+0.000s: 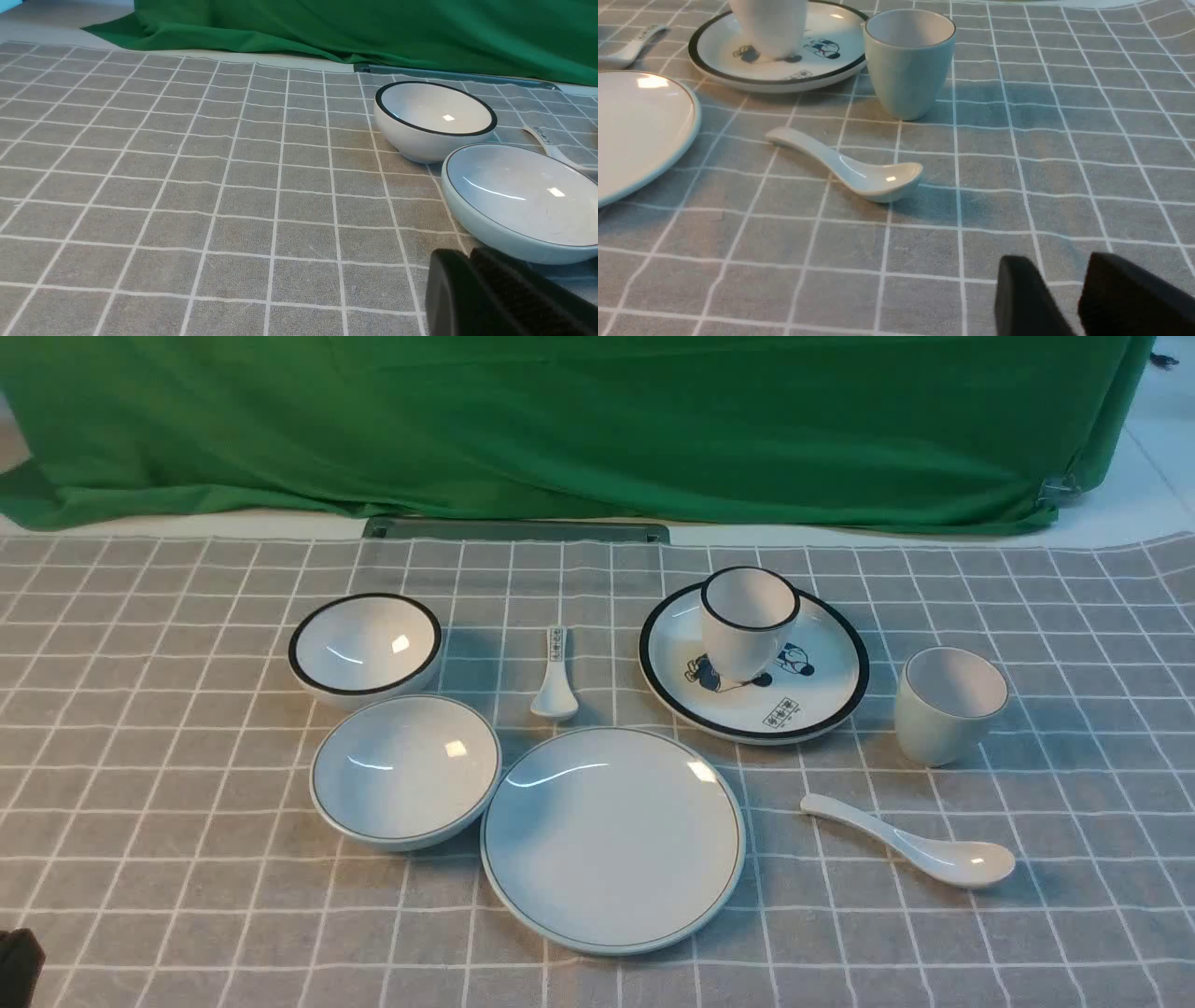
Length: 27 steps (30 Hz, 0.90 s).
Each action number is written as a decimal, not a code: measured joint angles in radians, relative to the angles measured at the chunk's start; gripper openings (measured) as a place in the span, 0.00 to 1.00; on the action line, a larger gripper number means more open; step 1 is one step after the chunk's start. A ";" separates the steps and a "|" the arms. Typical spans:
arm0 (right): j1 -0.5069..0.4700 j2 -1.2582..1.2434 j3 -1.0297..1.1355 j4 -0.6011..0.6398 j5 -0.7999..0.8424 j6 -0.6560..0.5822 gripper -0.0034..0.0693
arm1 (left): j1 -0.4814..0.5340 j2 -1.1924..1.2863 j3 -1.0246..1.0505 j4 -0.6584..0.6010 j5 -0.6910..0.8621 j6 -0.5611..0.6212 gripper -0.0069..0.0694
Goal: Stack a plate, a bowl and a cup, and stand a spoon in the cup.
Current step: Use the left arm to grab a blue rice bowl
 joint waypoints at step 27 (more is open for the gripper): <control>0.000 0.000 0.000 0.000 0.000 0.000 0.38 | 0.000 0.000 0.000 -0.117 -0.087 -0.053 0.11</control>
